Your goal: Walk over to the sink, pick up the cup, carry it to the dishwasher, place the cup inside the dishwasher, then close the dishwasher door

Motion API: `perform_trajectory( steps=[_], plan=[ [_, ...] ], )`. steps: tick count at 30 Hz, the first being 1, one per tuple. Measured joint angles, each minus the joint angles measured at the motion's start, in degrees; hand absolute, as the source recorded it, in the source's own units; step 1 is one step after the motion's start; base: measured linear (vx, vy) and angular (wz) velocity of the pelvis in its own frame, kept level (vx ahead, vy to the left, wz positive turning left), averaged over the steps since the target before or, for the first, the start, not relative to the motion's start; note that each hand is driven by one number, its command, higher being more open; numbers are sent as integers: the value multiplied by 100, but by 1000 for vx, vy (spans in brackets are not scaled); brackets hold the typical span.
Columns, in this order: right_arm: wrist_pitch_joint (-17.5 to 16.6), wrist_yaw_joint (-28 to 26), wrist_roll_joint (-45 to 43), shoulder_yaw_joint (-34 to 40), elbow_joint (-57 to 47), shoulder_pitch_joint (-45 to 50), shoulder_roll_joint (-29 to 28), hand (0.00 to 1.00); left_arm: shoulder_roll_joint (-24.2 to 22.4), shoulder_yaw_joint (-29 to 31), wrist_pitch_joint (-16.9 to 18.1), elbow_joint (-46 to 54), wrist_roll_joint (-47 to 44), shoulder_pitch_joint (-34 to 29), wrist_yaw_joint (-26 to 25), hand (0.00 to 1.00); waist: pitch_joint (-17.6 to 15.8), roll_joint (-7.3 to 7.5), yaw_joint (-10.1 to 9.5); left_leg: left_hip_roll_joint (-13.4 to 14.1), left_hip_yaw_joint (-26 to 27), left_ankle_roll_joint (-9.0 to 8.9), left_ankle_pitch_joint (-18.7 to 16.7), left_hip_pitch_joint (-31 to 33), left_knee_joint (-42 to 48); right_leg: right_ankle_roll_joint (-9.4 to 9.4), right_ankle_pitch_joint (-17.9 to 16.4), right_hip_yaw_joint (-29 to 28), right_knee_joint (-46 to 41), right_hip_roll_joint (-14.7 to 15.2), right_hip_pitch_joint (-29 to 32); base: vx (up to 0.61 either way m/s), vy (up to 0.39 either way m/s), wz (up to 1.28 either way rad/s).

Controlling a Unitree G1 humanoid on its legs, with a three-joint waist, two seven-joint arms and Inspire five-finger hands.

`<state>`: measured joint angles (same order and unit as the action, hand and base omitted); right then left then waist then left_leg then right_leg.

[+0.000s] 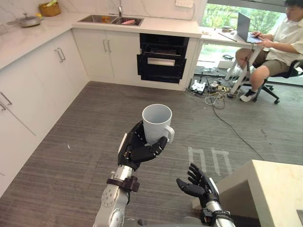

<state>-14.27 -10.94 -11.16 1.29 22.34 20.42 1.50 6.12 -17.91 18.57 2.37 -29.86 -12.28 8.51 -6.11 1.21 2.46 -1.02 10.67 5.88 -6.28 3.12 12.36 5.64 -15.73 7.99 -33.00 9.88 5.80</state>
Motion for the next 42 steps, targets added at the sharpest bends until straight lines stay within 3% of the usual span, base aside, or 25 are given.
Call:
perform_trajectory(
  steps=[3, 6, 8, 10, 12, 14, 16, 17, 18, 19, 20, 22, 23, 24, 27, 28, 29, 30, 31, 34, 36, 39, 40, 41, 42],
  plan=[
    [-36, -16, -5, -125, -473, 280, 7, 90, 2, -52, 0, 190, 4, -103, 11, 30, 7, 8, -20, -43, -320, -84, -106, -20, 160, -99, 57, -233, 423, -270, 80, 79, -88, 74],
    [-37, -30, -13, -348, -892, 352, 36, 90, 16, -41, 113, 492, 0, -415, 43, 30, 59, 23, -156, -19, -383, -267, -661, 40, 872, -267, 183, -122, 906, -349, -161, 179, -157, 24],
    [-33, -30, -21, -471, -992, 424, 89, 90, -16, -60, 126, 509, 1, -641, 68, 30, 197, -102, -173, 418, -141, -523, -1012, 88, 1498, -453, 154, 44, 1055, -485, -396, 224, -163, 35],
    [-15, -12, -28, -549, -1070, 453, 165, 90, -89, -88, 122, 532, 3, -752, 175, 30, 215, -263, -249, 1326, 158, -450, -747, 794, 4041, -582, -101, 212, 998, -653, -747, 292, -115, 26],
    [-10, -1, -27, -573, -1125, 504, 248, 90, -131, -62, 123, 536, -3, -770, 267, 30, 217, -272, -289, 1849, 363, -472, -716, 1030, 4535, -513, -195, 297, 1057, -643, -984, 348, -19, 13],
    [29, 22, -28, -491, -1207, 513, 273, 90, -171, -59, 109, 525, -17, -770, 333, 30, 213, -247, -311, 2071, 751, -530, -782, 1158, 3999, -435, -211, 355, 1288, -481, -1236, 327, 97, 18],
    [30, 31, -49, -364, -1304, 517, 302, 90, -219, -70, 69, 525, -17, -738, 349, 30, 199, -213, -307, 1888, 1290, -562, -863, 1168, 3017, -420, -203, 427, 1403, -157, -1419, 330, 219, 36],
    [32, 30, -48, -279, -1347, 519, 364, 90, -243, -77, 48, 528, -17, -707, 348, 30, 193, -202, -305, 1569, 1480, -565, -681, 1169, 2092, -416, -201, 501, 1422, 96, -1548, 323, 280, 51],
    [31, 31, -49, -252, -1365, 522, 425, 90, -263, -77, 49, 545, -20, -702, 345, 30, 204, -221, -305, 1394, 1499, -540, -411, 1150, 1494, -406, -207, 490, 1421, 190, -1608, 427, 413, 41],
    [61, 34, -46, -259, -1231, 500, 498, 90, -235, -63, 42, 554, -63, -719, 290, 30, 275, -113, -375, 1025, 1546, -475, 170, 903, 1111, -258, -220, 271, 1460, 420, -1735, 362, 342, 40],
    [103, 15, -44, -348, -1191, 499, 494, 90, -194, 50, 33, 598, -61, -703, 182, 30, 328, -36, -358, 874, 1501, -357, 113, 892, 1091, -256, -117, -55, 1627, 395, -1784, 404, 344, 36],
    [102, -14, -39, -457, -1183, 413, 445, 90, -186, 298, 51, 680, -66, -638, 43, 30, 319, 16, -435, 923, 1393, -282, -110, 1041, 1440, -247, 131, -247, 1843, 266, -1798, 254, 176, 24],
    [102, -15, -37, -452, -1134, 336, 410, 90, -157, 424, 61, 684, -68, -620, 10, 30, 328, 30, -518, 963, 1398, -302, -313, 1034, 1606, 17, 359, -347, 1936, 247, -1906, 187, 146, 3],
    [101, 4, -39, -439, -1095, 301, 409, 90, -130, 447, 73, 691, -70, -623, 11, 30, 343, 30, -557, 975, 1399, -324, -436, 1014, 1648, 80, 417, -396, 1919, 233, -1916, 145, 132, -1],
    [113, 169, -44, -251, -469, 167, 368, 90, 57, 327, 109, 701, -39, -627, 101, 30, 441, 237, -530, 658, 1326, -332, -883, 720, 1521, 201, 485, -596, 308, 446, -1383, 178, 193, 25],
    [119, 243, -44, -195, -120, 131, 370, 90, 130, 280, 140, 703, -32, -628, 191, 30, 460, 394, -489, 399, 1331, -300, -949, 520, 1360, 539, 899, -721, -865, 711, -830, 221, 163, 25],
    [130, 278, -43, -158, 341, 87, 369, 90, 207, 281, 148, 701, -28, -647, 236, 30, 420, 447, -432, 189, 1321, -261, -988, 211, 1115, 451, 1325, -747, -1840, 920, -399, 242, 167, 16],
    [168, 303, -37, -155, 559, 67, 371, 90, 221, 283, 149, 700, -26, -656, 251, 30, 406, 454, -407, 135, 1319, -245, -1012, 34, 1004, 324, 1213, -727, -2242, 929, -190, 261, 145, 6],
    [260, 363, 33, -167, 880, 66, 371, 90, 224, 313, 177, 694, -39, -658, 249, 30, 380, 393, -338, 119, 1290, -239, -1043, -305, 794, 11, 830, -549, -2713, 835, 168, 275, 130, 0],
    [430, 487, 285, -234, 1044, 229, 348, 90, 228, 273, 292, 739, -59, -566, 262, 30, 351, 289, -167, 163, 1265, -411, -969, -1025, 168, -138, 283, 177, -2158, 390, 867, 290, 122, 5],
    [469, 551, 367, -228, 1021, 233, 290, 90, 242, 273, 279, 819, -59, -379, 261, 30, 341, 279, -110, 258, 1274, -504, -1053, -1290, 114, -176, 258, 657, -1131, 184, 1113, 371, 41, 2],
    [471, 648, 374, -228, 881, 243, 187, 90, 225, 269, 258, 957, -64, -63, 248, 30, 337, 269, -24, 394, 1216, -777, -1215, -1665, 66, -267, 770, 926, 630, -179, 1187, 487, -30, 15],
    [422, 687, 450, -227, 727, 285, 146, 90, 185, 267, 248, 1045, -77, -11, 260, 30, 341, 285, 3, 382, 1143, -937, -1340, -1910, 33, -385, 1368, 983, 1171, -270, 1151, 525, -80, 23],
    [381, 699, 474, -228, 683, 300, 147, 90, 178, 255, 249, 1067, -104, -13, 276, 30, 343, 287, 18, 365, 1103, -1012, -1412, -2041, 15, -527, 1661, 989, 1211, -271, 1128, 665, -120, 24],
    [352, 740, 485, -222, 658, 284, 218, 90, 95, 172, 232, 1007, -116, -27, 300, 30, 379, 139, 39, 481, 1012, -1129, -1508, -2318, -10, -876, 1743, 988, 862, -330, 1106, 576, -124, 7]
  ],
)
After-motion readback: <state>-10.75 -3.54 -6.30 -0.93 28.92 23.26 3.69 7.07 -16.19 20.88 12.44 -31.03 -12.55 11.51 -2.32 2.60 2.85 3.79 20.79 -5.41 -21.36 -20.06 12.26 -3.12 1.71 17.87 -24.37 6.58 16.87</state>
